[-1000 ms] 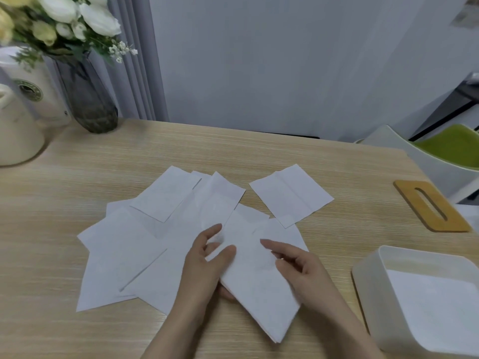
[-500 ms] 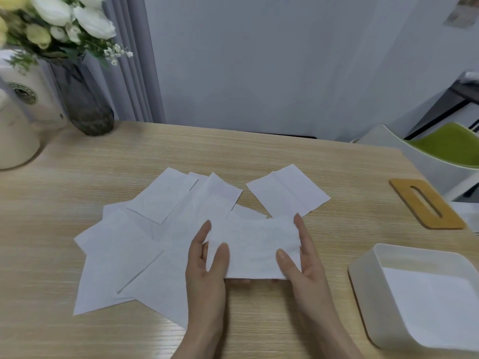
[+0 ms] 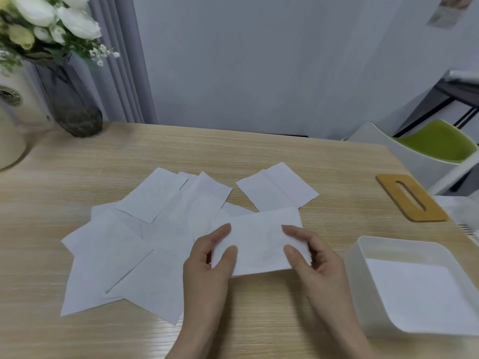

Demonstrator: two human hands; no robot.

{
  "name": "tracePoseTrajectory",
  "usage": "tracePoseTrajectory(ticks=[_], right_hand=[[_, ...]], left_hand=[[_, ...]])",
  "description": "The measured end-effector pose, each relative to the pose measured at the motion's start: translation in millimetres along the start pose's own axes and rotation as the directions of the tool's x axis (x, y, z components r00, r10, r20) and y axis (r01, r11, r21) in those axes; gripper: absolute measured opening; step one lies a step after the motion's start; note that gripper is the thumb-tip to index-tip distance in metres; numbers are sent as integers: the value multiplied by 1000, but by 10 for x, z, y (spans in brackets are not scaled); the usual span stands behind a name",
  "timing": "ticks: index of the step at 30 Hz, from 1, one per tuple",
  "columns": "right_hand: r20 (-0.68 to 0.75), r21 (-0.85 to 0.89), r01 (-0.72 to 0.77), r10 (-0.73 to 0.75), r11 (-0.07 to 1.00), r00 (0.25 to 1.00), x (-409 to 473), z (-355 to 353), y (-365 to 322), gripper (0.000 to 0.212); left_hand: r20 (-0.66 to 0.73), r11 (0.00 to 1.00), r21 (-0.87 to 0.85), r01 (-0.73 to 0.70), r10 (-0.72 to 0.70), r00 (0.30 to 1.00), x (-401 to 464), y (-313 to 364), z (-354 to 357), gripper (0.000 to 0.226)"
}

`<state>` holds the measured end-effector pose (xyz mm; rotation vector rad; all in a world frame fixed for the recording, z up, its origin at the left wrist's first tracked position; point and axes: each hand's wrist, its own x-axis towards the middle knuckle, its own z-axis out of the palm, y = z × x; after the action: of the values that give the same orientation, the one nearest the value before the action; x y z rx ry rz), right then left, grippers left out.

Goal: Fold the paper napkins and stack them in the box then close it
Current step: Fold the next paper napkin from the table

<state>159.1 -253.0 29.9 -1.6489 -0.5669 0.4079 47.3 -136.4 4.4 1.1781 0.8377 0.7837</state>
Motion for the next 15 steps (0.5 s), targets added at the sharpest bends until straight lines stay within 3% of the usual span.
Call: tracePoseTrajectory(ticks=[15], right_hand=[[-310,-321,44,-149,946,939,-169,-1046,-291,26]], left_hand=[[286,997,63,-41,21,958,-415,144,796,36]])
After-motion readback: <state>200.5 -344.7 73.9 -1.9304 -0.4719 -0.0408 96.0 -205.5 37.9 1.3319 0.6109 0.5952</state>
